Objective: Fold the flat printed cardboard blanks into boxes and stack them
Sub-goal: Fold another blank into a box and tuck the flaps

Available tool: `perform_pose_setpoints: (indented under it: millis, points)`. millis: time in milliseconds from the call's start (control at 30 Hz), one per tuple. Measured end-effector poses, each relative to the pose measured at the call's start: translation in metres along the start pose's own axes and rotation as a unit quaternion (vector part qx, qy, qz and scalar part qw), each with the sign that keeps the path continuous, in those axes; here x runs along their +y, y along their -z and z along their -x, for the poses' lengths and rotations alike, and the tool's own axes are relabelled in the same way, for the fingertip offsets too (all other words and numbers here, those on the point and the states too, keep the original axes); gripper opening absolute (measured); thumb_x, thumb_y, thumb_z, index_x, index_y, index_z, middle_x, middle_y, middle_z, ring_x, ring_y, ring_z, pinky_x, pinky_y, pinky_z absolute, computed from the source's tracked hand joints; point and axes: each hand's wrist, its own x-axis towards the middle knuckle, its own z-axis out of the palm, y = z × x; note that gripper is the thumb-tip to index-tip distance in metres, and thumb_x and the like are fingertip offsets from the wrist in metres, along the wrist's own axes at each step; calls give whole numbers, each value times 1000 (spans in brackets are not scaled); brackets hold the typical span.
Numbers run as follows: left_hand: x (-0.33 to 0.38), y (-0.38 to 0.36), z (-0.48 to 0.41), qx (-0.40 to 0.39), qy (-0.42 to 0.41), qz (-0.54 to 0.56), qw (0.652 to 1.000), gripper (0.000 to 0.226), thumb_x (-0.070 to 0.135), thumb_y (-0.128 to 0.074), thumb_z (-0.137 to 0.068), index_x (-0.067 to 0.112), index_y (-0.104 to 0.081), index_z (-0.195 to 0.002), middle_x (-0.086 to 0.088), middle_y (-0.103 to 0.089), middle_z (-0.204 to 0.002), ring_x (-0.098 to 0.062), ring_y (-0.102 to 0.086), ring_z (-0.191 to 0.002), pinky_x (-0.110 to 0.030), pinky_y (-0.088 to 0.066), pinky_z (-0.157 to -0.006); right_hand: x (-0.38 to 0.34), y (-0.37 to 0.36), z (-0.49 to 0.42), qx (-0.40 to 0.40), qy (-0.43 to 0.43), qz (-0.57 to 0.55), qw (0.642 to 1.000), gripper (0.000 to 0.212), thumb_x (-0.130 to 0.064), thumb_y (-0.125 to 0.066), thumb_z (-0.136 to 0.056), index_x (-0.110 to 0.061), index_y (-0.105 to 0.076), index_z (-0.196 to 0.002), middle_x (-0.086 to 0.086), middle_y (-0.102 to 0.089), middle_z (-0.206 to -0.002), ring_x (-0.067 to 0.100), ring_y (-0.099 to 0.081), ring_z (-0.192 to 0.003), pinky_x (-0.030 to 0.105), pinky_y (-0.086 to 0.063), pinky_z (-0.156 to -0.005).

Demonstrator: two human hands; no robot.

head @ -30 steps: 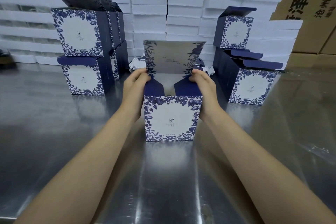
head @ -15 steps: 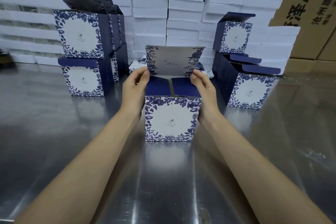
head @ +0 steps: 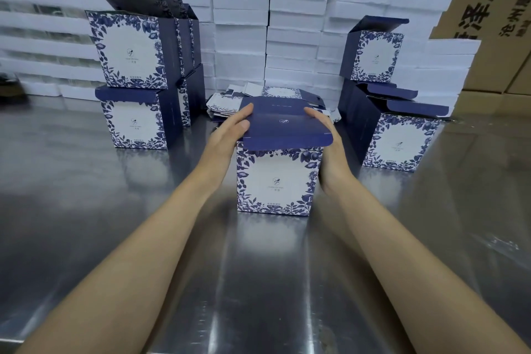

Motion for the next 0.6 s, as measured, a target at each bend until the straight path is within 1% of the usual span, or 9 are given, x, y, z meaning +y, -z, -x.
perform_pose_setpoints:
  millis: [33,100,167,233,300,367,467,533,600]
  points:
    - [1,0,0,1,-7,0,1000,58,45,-55,-78,26,-58,-133,21,-61,-127,4,-54,-120,-10,-40,-97,3,1,-1,0,4,-13,1000,27,-31,-47,-99,-41,-72,-97,-8,-65,-119,20,-58,-113,48,-37,-111]
    - [3,-2,1,25,-6,10,1000,47,31,-51,-83,22,-61,-128,17,-63,-124,1,-56,-118,-15,-41,-99,11,2,-2,6,21,-22,1000,23,-35,-49,-95,-36,-69,-106,-5,-64,-123,21,-57,-119,47,-38,-110]
    - [6,-5,2,67,-6,12,998,34,18,-49,-90,21,-66,-119,11,-66,-123,-6,-57,-119,-21,-41,-105,19,2,2,30,85,9,996,28,-32,-45,-97,-25,-63,-116,-2,-61,-126,15,-54,-123,39,-39,-109]
    - [7,-6,1,93,-3,17,995,31,8,-45,-95,18,-68,-113,8,-67,-121,-7,-58,-117,-19,-42,-101,21,1,8,55,169,6,984,33,-27,-39,-99,-13,-60,-120,-4,-61,-121,9,-54,-118,27,-41,-103]
    - [8,-7,-1,103,-12,9,995,32,2,-43,-94,16,-69,-106,7,-67,-118,-2,-59,-111,-10,-43,-93,18,-2,10,58,225,-9,972,35,-26,-36,-99,-10,-60,-119,0,-60,-123,17,-52,-124,34,-39,-106]
    - [9,-10,-2,112,-35,-15,993,35,0,-39,-94,18,-69,-97,6,-67,-114,3,-58,-106,-7,-40,-88,13,-8,14,27,268,14,963,38,-29,-32,-98,-11,-63,-111,7,-61,-125,24,-49,-128,38,-36,-109]
    - [4,-15,1,127,-68,-56,988,36,9,-33,-97,23,-66,-94,5,-66,-114,-1,-56,-109,-12,-38,-92,11,-14,19,-20,272,83,959,35,-30,-37,-95,-10,-65,-100,10,-65,-116,22,-48,-129,34,-35,-108]
    - [2,-17,2,119,-72,-54,989,33,26,-33,-95,25,-66,-94,4,-64,-119,-7,-54,-116,-23,-38,-100,13,-11,21,-24,263,122,957,27,-29,-44,-91,-12,-64,-100,6,-65,-113,17,-50,-127,31,-36,-106]
    - [3,-17,5,104,-81,-51,990,37,44,-36,-89,26,-67,-93,4,-61,-124,-13,-52,-123,-33,-36,-107,13,-8,21,-12,255,136,957,26,-30,-48,-90,-14,-63,-104,3,-64,-112,13,-53,-121,26,-38,-103]
